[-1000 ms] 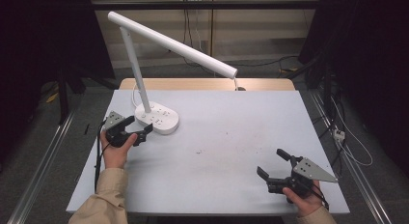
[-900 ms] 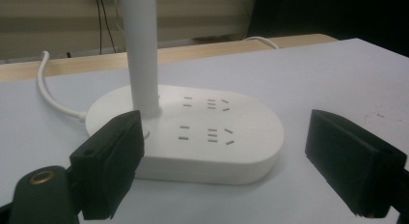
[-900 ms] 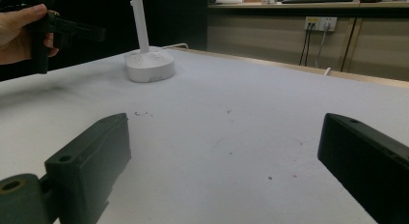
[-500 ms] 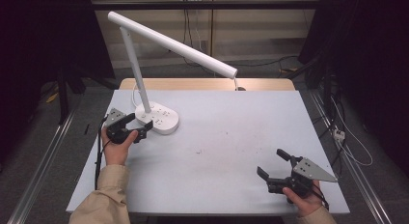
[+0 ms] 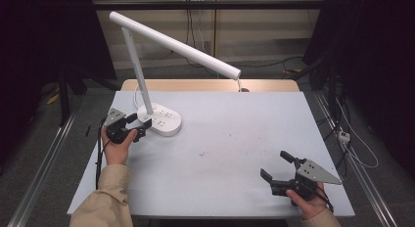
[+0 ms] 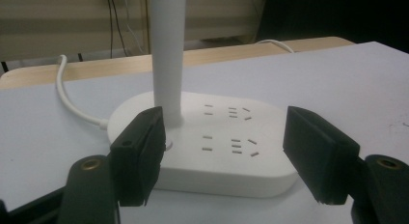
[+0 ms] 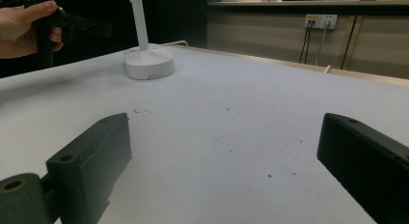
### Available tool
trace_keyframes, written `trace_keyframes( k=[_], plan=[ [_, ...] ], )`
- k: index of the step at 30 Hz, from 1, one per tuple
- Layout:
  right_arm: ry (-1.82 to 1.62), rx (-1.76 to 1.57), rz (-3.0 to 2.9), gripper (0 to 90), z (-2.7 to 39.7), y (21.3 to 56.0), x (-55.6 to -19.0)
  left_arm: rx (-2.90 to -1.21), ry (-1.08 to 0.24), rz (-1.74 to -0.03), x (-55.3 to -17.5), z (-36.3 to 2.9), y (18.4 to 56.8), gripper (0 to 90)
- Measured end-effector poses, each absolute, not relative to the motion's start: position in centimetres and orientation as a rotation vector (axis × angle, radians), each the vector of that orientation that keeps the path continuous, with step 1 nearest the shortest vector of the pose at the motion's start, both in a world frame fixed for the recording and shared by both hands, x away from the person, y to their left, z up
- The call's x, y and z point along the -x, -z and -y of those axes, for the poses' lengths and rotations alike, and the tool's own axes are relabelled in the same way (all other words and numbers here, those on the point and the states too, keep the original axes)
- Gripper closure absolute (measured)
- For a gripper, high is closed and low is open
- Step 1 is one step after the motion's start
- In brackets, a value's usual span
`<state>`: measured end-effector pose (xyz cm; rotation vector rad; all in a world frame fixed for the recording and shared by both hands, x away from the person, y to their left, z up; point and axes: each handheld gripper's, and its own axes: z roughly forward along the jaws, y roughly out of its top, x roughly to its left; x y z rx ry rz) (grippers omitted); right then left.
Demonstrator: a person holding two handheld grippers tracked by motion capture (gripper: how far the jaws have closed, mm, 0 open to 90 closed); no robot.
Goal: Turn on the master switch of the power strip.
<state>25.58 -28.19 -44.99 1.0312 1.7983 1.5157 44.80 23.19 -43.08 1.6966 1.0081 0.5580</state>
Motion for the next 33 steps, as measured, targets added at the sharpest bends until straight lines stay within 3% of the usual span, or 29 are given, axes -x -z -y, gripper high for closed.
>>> trace_keyframes(
  k=[33],
  plan=[
    [-1.535, -1.024, -1.81, 4.4, 28.2, 44.9, -25.6, -1.719, -0.531, -1.079, -46.3, -23.6, 43.3, 62.3]
  ],
)
